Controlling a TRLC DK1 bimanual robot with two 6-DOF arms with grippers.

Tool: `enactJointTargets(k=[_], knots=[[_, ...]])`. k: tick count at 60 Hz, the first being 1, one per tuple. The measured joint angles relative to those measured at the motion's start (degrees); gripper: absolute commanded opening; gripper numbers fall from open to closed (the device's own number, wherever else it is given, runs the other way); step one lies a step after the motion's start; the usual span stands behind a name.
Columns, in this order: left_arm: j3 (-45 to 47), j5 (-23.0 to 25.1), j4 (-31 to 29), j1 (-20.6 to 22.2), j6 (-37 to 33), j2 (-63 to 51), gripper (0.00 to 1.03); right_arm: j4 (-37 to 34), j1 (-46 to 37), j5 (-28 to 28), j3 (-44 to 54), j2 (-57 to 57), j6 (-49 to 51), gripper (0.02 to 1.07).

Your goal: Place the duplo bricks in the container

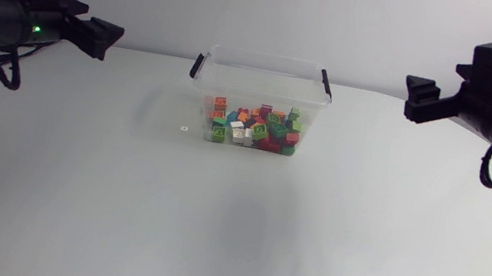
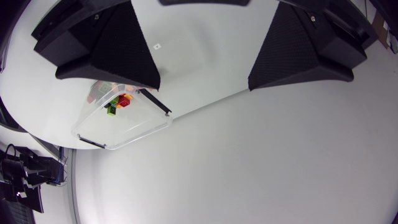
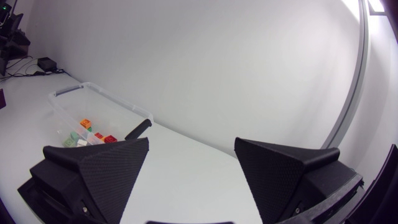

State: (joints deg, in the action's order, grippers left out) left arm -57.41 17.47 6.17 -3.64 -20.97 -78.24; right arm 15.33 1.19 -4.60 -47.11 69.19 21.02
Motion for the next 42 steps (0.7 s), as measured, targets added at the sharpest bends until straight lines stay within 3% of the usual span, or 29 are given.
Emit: enactJointTargets(k=[14, 23, 42], knots=[[12.83, -0.02, 4.96, -4.52, -0.39, 10.38, 0.98, 0.66, -3.74, 0.04, 12.81, -12.72, 0.02, 1.02], [20.57, -0.02, 9.22, -7.43, 3.21, 17.22, 0.98, 1.05, -5.07, 0.39, 19.43, -20.87, 0.02, 1.02], [32.92, -0.02, 10.03, -7.93, 5.86, 33.22, 0.98, -7.48, -6.58, 0.39, 26.93, -38.73, 0.02, 1.02]])
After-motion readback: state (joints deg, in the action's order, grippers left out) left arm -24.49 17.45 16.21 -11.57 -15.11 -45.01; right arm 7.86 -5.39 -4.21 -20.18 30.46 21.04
